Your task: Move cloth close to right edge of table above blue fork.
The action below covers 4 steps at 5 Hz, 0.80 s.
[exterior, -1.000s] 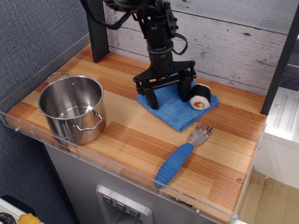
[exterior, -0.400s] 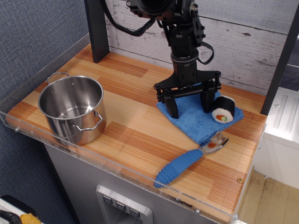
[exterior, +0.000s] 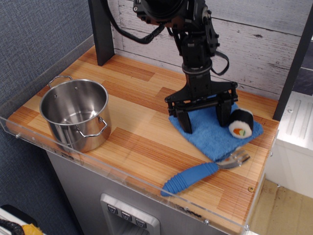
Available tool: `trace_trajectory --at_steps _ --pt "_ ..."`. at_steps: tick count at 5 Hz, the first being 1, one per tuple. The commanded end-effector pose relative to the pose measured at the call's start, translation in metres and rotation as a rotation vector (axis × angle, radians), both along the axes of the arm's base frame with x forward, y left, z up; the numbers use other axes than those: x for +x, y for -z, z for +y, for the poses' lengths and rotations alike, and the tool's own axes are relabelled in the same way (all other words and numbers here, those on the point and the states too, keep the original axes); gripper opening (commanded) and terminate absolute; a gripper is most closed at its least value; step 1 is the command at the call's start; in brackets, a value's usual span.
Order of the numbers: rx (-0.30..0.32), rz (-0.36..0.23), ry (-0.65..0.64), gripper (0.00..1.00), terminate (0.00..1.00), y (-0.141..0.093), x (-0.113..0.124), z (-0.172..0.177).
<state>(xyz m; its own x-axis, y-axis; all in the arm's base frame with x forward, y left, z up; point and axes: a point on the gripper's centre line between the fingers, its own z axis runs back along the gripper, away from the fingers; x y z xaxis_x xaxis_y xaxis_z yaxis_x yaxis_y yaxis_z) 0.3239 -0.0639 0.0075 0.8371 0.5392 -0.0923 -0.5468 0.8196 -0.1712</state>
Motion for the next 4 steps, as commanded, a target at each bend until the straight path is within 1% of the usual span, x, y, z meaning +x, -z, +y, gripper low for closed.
trace_trajectory --at_steps 1,2,4 --pt "-0.053 -0.096 -0.086 1.00 0.00 -0.037 -0.009 0.023" --pt "-0.084 -0.172 -0.137 1.00 0.00 -0.067 -0.008 0.033" --pt "-0.114 -0.233 -0.163 1.00 0.00 -0.093 -0.009 0.039"
